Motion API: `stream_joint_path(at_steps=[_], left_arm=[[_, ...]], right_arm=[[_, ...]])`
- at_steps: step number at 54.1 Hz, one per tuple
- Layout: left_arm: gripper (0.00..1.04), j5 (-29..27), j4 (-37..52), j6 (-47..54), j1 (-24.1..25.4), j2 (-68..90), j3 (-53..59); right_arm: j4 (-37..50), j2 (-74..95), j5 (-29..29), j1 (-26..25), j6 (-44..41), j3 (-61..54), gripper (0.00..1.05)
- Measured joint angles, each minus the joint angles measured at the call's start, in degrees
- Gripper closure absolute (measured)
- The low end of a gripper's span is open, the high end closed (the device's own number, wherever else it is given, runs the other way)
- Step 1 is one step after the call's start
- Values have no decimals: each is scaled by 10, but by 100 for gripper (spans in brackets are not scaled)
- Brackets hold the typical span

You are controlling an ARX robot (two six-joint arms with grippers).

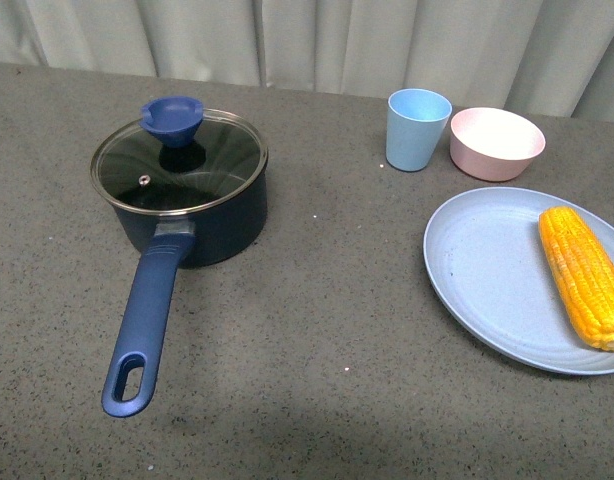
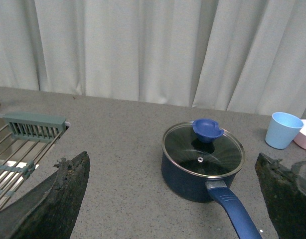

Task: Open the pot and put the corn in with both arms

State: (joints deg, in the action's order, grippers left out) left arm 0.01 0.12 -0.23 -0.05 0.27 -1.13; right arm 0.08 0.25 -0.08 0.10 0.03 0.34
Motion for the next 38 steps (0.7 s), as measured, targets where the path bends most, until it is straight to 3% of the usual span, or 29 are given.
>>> stream_joint_path(at_steps=[38], left_arm=[[6,0,0,0,0,0,0]], right_arm=[[0,0,0,0,0,0,9]])
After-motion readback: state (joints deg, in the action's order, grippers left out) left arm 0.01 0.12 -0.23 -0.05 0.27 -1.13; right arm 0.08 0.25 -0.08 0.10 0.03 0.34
